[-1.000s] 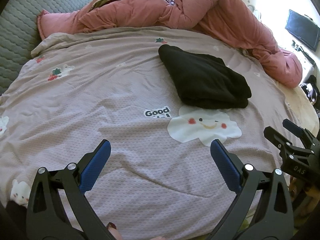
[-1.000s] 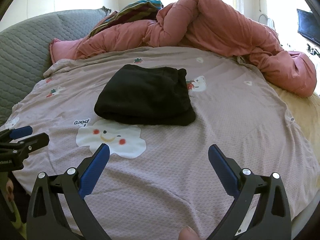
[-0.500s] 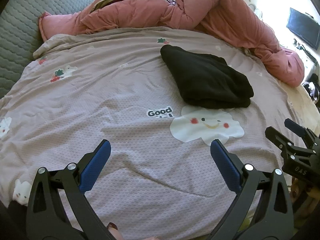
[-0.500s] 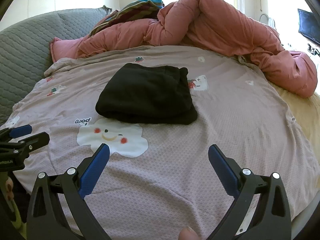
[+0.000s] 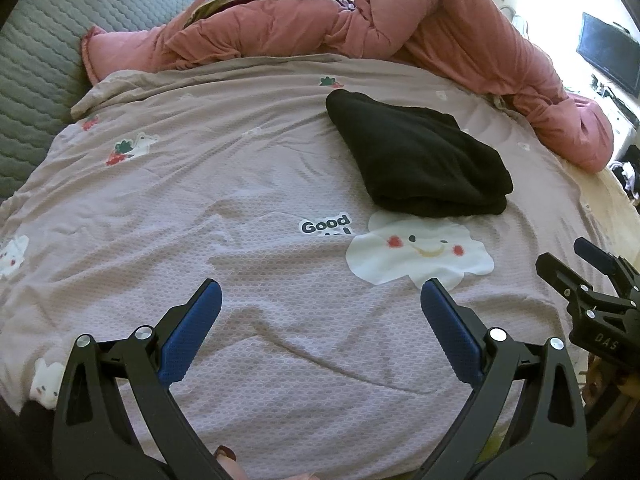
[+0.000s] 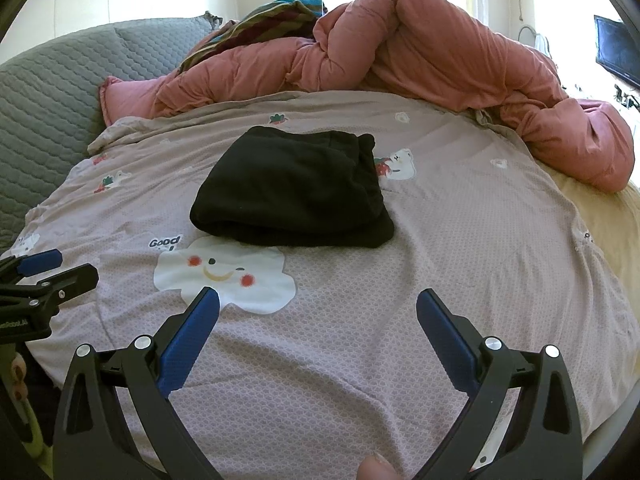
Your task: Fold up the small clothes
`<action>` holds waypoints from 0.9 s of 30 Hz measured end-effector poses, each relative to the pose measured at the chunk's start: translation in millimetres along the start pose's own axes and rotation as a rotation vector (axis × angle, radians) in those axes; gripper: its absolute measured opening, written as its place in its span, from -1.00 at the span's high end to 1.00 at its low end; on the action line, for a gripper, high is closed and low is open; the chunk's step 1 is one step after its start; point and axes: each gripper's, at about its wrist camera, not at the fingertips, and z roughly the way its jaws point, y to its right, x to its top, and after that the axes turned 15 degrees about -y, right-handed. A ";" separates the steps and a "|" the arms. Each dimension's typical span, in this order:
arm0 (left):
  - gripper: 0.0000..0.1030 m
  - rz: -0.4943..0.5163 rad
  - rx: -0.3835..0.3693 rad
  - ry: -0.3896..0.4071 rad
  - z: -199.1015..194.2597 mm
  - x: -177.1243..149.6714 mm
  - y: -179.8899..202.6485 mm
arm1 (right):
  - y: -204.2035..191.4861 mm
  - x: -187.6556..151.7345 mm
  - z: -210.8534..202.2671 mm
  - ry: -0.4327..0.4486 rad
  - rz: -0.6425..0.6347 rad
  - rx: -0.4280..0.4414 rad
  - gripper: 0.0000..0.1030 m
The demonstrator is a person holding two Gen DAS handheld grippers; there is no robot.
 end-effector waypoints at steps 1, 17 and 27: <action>-0.81 0.000 -0.001 0.000 0.0 -0.1 -0.1 | 0.1 -0.3 -0.2 -0.001 0.001 0.001 -0.91; -0.81 -0.001 0.006 -0.009 0.7 -1.1 -2.3 | 3.8 -0.9 1.7 -0.006 0.011 -0.001 -0.91; -0.81 -0.043 0.053 -0.019 4.8 0.8 -14.4 | 19.8 -0.3 9.5 -0.004 0.070 -0.052 -0.91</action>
